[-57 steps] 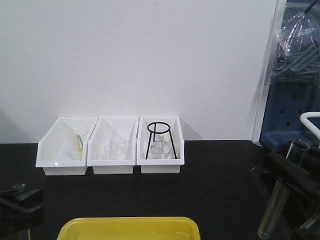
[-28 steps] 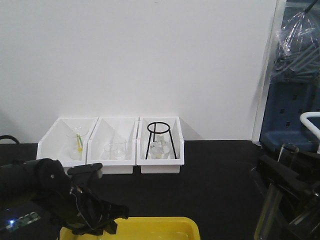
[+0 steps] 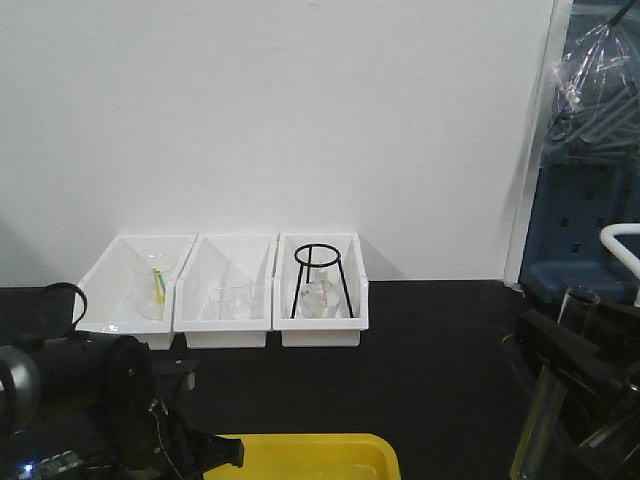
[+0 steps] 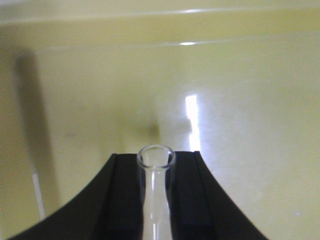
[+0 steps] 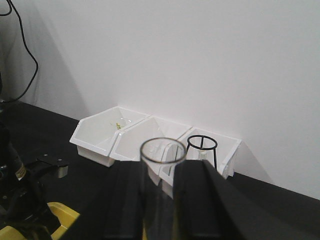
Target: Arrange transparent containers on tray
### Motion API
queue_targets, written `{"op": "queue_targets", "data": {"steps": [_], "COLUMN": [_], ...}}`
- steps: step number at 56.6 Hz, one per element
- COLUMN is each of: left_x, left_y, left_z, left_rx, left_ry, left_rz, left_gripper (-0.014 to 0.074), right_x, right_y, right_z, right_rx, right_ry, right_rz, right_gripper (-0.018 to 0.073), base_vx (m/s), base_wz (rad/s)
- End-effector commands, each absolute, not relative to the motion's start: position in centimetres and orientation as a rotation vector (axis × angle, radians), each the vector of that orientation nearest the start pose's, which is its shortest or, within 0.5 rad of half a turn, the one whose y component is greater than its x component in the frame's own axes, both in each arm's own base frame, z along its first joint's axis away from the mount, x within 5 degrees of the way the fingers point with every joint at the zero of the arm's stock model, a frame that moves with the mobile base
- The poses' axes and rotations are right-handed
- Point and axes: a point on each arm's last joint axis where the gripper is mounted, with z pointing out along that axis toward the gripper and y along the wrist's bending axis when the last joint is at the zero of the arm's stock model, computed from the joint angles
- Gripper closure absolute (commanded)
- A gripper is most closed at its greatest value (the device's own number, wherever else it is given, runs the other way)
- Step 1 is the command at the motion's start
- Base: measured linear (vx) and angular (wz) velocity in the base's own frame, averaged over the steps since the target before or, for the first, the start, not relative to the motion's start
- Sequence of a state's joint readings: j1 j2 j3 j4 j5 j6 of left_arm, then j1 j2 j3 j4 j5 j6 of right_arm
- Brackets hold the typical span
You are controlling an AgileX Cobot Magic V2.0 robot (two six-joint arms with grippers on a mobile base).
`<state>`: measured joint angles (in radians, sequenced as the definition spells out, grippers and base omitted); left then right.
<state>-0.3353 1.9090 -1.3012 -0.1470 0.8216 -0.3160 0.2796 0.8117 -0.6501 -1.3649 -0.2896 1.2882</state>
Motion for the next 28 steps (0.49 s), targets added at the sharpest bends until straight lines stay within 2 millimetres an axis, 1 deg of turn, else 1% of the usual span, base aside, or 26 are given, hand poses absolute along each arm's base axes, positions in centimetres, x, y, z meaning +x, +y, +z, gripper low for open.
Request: {"op": "queue_targets", "data": {"steps": [1, 7, 14, 20, 21, 28], "left_x": [35.8, 35.8, 35.7, 35.7, 35.7, 35.7], "left_y": [-13.1, -12.7, -12.5, -12.5, -12.5, -12.4], "left_z": [20.7, 20.4, 20.1, 19.6, 19.2, 18.9], "left_rx": [-0.139, -0.130, -0.102, -0.101, -0.102, -0.096], "left_ry": [2.877, 2.894, 2.911, 2.935, 2.951, 2.964], "left_rz": [-0.258, -0.190, -0.139, -0.123, -0.117, -0.100], "left_gripper": [0.0586, 0.0558, 0.0492, 0.0414, 0.0364, 0.0281], "right_x": [15.8, 15.8, 15.8, 15.8, 15.8, 15.8], "right_y": [7.2, 7.2, 7.2, 7.2, 7.2, 7.2], "right_z": [36.8, 36.8, 36.8, 36.8, 36.8, 36.8], "right_rx": [-0.483, -0.483, -0.483, -0.483, -0.483, -0.483], "right_ry": [1.483, 1.483, 1.483, 1.483, 1.483, 1.483], "right_rz": [0.405, 0.405, 0.405, 0.405, 0.405, 0.405], "right_gripper": [0.0571, 0.0571, 0.0571, 0.0571, 0.0571, 0.0571], "base_vx": [0.00, 0.00, 0.00, 0.00, 0.00, 0.00], "base_wz": [0.00, 0.00, 0.00, 0.00, 0.00, 0.00]}}
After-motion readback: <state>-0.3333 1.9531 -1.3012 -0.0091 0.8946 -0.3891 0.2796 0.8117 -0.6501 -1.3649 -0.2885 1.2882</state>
